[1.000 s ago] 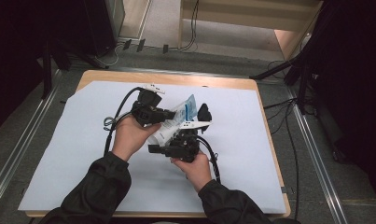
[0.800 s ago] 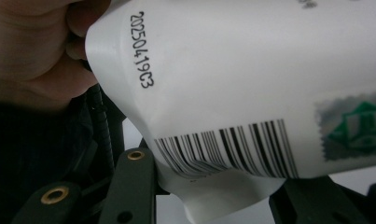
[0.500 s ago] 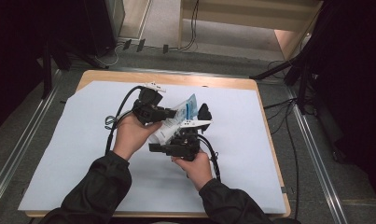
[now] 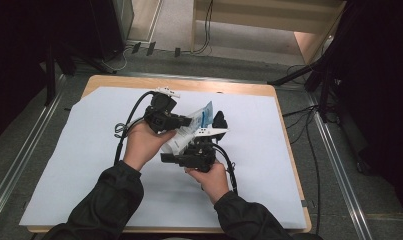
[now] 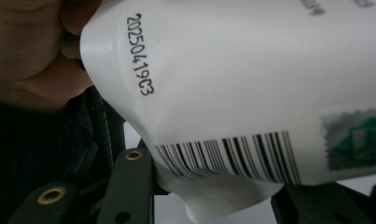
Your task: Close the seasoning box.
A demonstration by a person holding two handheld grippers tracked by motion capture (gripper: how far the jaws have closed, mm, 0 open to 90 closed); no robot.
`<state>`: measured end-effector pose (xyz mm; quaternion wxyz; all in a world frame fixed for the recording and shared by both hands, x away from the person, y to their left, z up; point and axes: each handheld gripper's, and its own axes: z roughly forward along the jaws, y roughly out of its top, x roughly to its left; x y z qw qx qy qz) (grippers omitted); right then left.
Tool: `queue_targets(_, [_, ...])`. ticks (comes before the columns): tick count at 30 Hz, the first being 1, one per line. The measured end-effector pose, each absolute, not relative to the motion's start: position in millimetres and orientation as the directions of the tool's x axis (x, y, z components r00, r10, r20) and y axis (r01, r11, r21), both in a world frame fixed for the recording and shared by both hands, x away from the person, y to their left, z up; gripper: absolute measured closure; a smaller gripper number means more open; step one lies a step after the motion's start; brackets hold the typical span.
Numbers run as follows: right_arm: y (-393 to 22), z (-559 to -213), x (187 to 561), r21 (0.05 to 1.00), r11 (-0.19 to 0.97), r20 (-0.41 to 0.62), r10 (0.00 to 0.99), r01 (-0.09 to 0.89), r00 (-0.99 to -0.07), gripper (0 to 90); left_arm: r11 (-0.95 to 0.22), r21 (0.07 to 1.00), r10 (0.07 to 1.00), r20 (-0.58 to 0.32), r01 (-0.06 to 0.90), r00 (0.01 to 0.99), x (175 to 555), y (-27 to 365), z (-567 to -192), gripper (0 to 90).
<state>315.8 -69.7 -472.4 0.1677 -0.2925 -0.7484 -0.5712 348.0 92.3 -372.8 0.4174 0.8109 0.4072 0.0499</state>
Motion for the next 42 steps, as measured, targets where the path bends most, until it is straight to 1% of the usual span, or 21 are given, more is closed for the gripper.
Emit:
queue_targets(12, [-70.2, -474.4, 314.4, 0.749, 0.155, 0.609, 0.225, 0.645, -0.761, 64.2, -0.330, 0.704, 0.692, -0.273, 0.629, 0.668, 348.1, 92.5, -372.2, 87.7])
queue_targets(18, [-69.8, -474.8, 314.6, 0.743, 0.158, 0.615, 0.223, 0.651, -0.756, 64.5, -0.338, 0.703, 0.695, -0.261, 0.626, 0.670, 348.0, 91.6, -372.7, 89.4])
queue_targets(42, [-68.9, -478.1, 314.8, 0.739, 0.167, 0.614, 0.233, 0.653, -0.754, 64.8, -0.349, 0.703, 0.700, -0.245, 0.620, 0.671, 347.7, 90.4, -376.7, 90.0])
